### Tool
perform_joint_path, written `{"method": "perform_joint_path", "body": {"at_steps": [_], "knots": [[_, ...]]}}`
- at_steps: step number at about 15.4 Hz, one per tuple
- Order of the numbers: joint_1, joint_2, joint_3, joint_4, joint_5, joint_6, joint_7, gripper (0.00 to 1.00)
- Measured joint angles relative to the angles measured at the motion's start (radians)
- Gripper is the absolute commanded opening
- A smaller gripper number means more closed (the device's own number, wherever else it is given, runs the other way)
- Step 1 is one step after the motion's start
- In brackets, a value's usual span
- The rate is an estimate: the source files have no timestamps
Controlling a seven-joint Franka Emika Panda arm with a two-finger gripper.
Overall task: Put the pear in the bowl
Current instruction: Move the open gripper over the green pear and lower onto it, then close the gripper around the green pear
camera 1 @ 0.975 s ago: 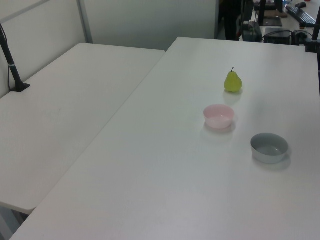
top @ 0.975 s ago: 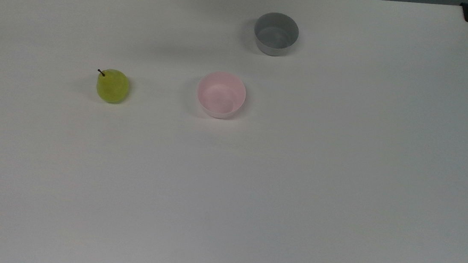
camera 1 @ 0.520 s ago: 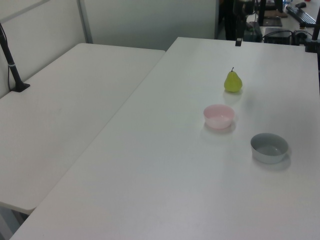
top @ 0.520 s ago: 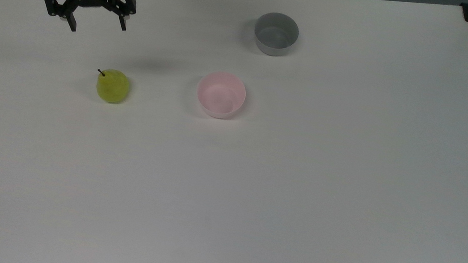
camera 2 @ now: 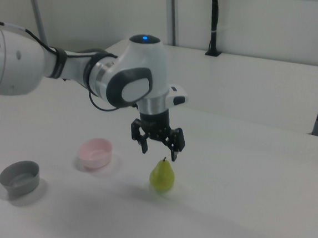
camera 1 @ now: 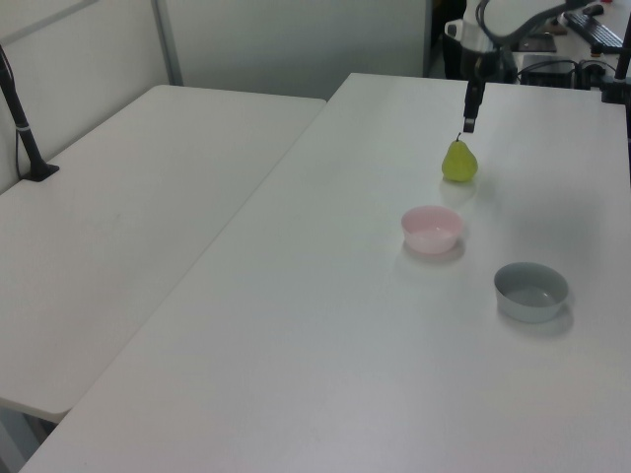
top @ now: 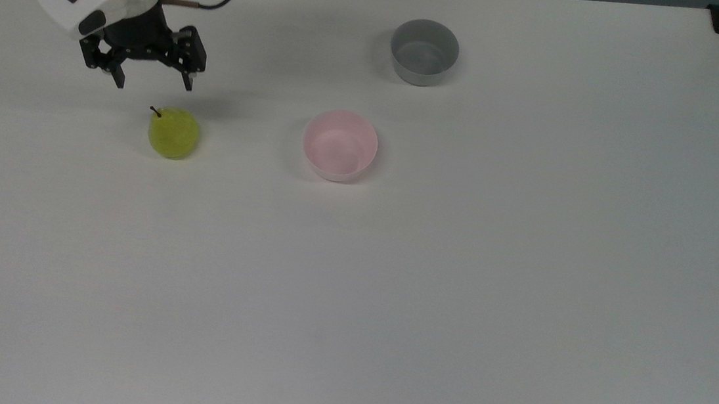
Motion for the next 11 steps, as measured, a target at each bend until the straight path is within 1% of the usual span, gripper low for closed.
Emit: {"method": "perform_joint_path", "body": {"at_steps": [3, 6, 11], "knots": [[-0.012, 0.049, 0.000, -0.016, 0.000, 0.056, 0.048, 1.00], [-0.012, 0.066, 0.000, -0.019, 0.000, 0.070, 0.056, 1.00], [-0.005, 0.127, 0.002, -0.023, 0.000, 0.151, 0.099, 1.00]]}}
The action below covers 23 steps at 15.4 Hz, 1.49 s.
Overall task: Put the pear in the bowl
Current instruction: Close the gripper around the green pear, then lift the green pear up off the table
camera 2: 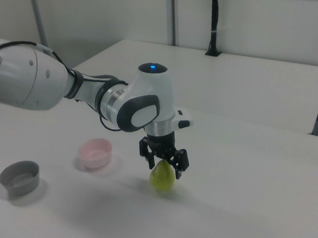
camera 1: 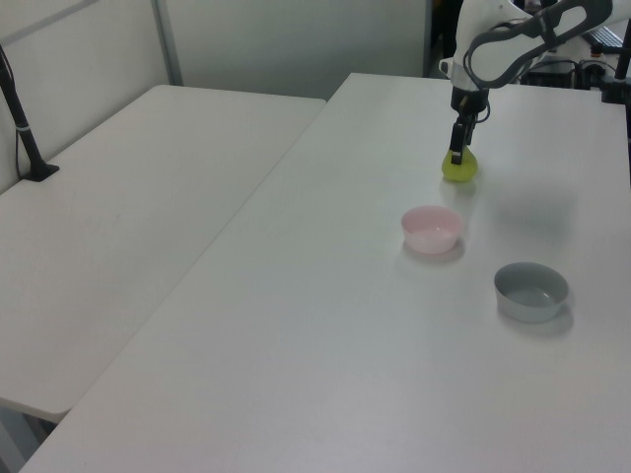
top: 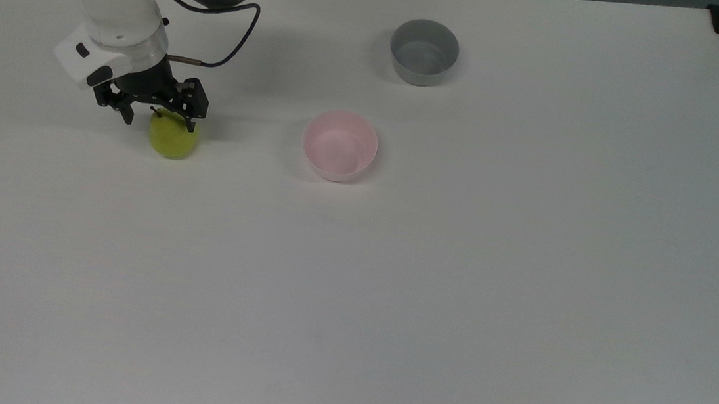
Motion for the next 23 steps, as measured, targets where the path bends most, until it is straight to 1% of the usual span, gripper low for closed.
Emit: {"method": "perform_joint_path", "body": {"at_steps": [1, 2, 3, 4, 5, 6, 7, 13, 15, 18, 21, 23], "knots": [[0.000, 0.006, 0.000, 0.000, 0.000, 0.005, 0.001, 0.95], [0.000, 0.012, 0.001, 0.000, 0.000, 0.006, 0.001, 0.81], [0.000, 0.018, 0.003, 0.000, 0.000, 0.008, 0.001, 0.65], [0.001, 0.022, 0.006, 0.000, 0.000, 0.010, 0.001, 0.47], [0.001, 0.023, 0.008, 0.000, 0.000, 0.012, 0.002, 0.26], [0.002, 0.023, 0.009, 0.000, 0.000, 0.012, 0.002, 0.15], [0.002, 0.022, 0.009, 0.000, 0.000, 0.012, 0.003, 0.05], [0.004, 0.022, 0.011, 0.000, 0.000, 0.010, 0.034, 0.06], [0.008, 0.014, 0.012, 0.006, 0.000, -0.012, 0.038, 0.09], [0.012, -0.056, 0.012, 0.041, 0.000, -0.138, 0.038, 0.09], [0.015, -0.137, 0.015, 0.059, -0.002, -0.223, 0.038, 0.09], [0.027, -0.185, 0.022, 0.074, -0.016, -0.284, 0.038, 0.09]]}}
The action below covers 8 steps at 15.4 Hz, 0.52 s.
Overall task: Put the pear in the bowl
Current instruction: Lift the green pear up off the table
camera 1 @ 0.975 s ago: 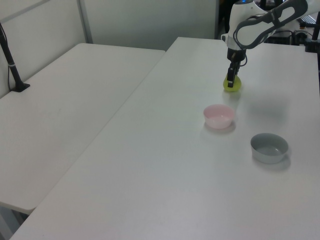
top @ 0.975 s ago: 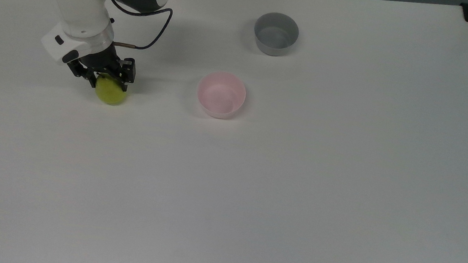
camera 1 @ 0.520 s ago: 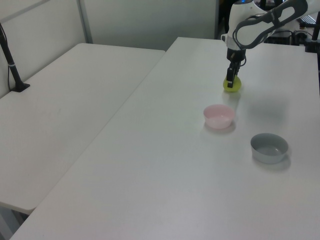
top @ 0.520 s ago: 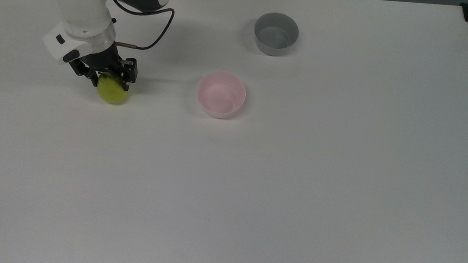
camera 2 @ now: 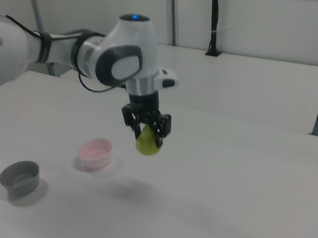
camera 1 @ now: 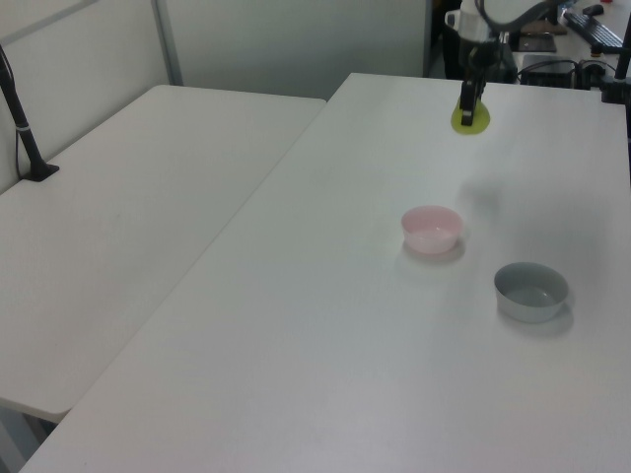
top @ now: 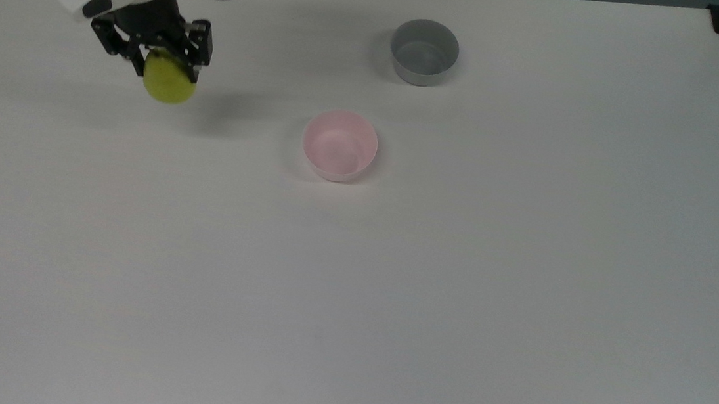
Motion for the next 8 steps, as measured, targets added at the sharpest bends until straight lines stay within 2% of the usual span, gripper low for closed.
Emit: {"method": "perform_joint_path", "body": {"at_steps": [4, 8], "knots": [[0.039, -0.075, 0.005, 0.094, 0.003, -0.190, 0.009, 0.09], [0.073, -0.119, 0.010, 0.125, 0.046, -0.255, 0.066, 0.09]]}}
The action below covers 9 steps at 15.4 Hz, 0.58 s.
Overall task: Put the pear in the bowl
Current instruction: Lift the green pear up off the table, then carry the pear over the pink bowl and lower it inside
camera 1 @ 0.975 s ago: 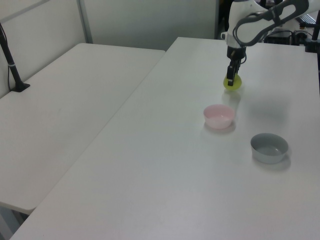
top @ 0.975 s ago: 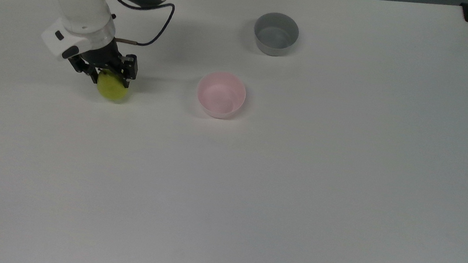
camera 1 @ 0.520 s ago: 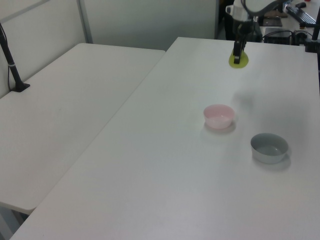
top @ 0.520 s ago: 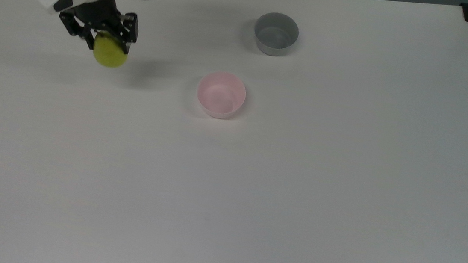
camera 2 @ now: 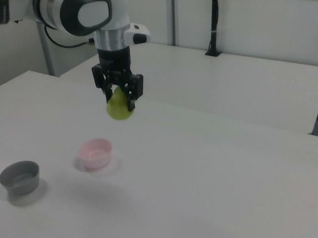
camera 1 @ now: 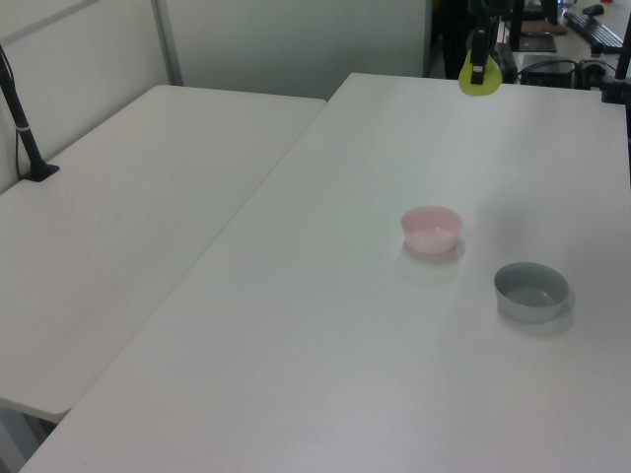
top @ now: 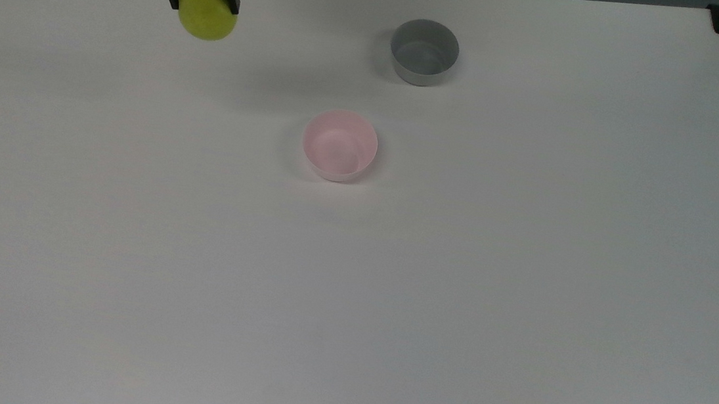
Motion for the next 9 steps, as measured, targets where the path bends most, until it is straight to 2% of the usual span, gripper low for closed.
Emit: {"method": "perform_joint_path", "body": {"at_steps": [4, 6, 9], "knots": [[0.063, -0.003, 0.012, -0.002, 0.010, 0.000, 0.073, 0.09], [0.124, -0.001, 0.017, -0.014, 0.027, 0.012, 0.130, 0.09], [0.194, 0.006, 0.021, -0.073, 0.033, 0.095, 0.197, 0.09]]}}
